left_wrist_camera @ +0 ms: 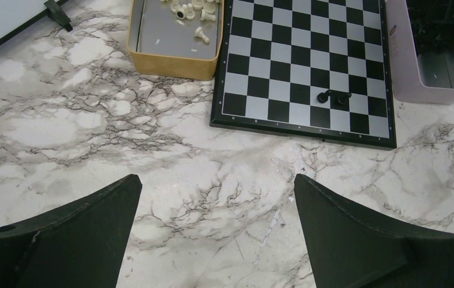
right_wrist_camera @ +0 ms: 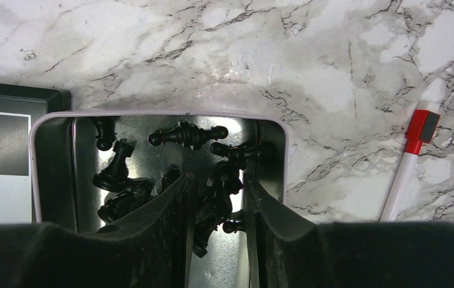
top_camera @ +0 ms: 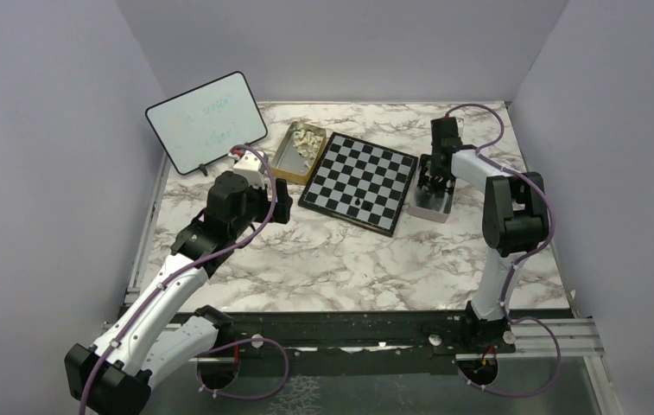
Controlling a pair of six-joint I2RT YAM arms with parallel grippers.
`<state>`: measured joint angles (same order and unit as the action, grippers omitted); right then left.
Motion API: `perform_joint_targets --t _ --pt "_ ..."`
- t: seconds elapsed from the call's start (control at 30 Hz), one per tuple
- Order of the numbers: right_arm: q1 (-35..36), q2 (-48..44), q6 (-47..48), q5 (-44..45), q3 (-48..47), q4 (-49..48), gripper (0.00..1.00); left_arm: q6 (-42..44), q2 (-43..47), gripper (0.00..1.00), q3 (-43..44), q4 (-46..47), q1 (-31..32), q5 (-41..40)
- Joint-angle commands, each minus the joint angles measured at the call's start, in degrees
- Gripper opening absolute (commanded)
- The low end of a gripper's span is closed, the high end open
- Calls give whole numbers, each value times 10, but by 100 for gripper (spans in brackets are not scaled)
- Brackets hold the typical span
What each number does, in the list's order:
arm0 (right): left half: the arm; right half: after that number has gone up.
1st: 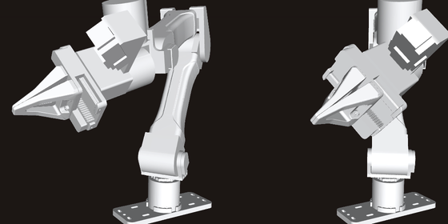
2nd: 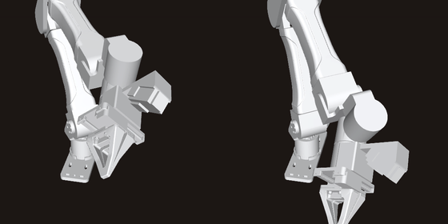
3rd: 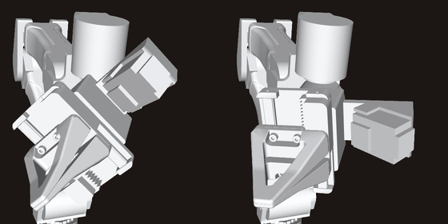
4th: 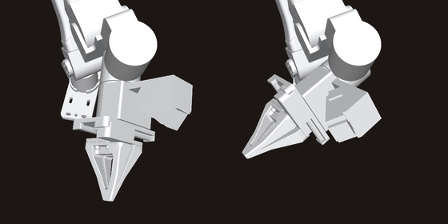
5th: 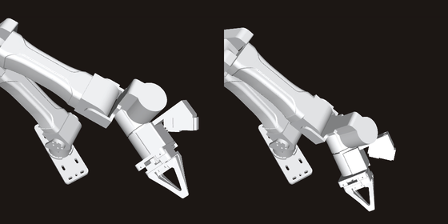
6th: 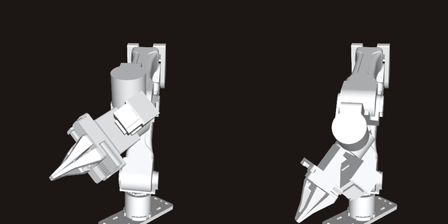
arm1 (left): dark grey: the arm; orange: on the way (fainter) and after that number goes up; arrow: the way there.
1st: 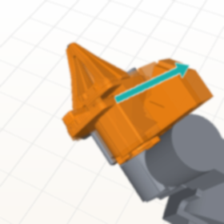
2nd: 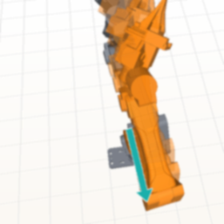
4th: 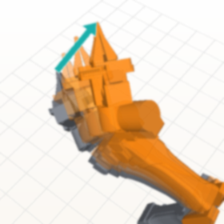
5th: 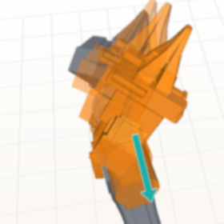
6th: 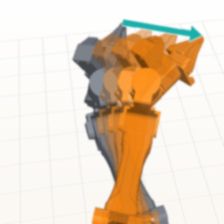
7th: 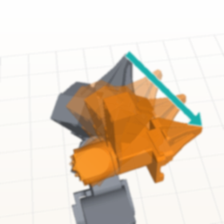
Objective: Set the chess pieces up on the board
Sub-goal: Pick up the chess piece from the storage box.
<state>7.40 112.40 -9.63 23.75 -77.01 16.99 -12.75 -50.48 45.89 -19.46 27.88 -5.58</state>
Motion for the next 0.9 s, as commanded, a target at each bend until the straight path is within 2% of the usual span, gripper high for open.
perform_joint_targets --t 0.0,0.3,0.67,0.87 --pt "-5 15 -13 7 -14 0 39 5 -1 99 -4 7 2 2" --pt "-9 16 -18 -9 -11 -4 38 5 0 99 -3 7 2 1" --pt "-9 -7 -7 -17 -9 -8 17 4 2 99 -3 7 2 3" --pt "-9 -38 -7 -39 -9 8 15 4 2 99 -4 7 2 5"
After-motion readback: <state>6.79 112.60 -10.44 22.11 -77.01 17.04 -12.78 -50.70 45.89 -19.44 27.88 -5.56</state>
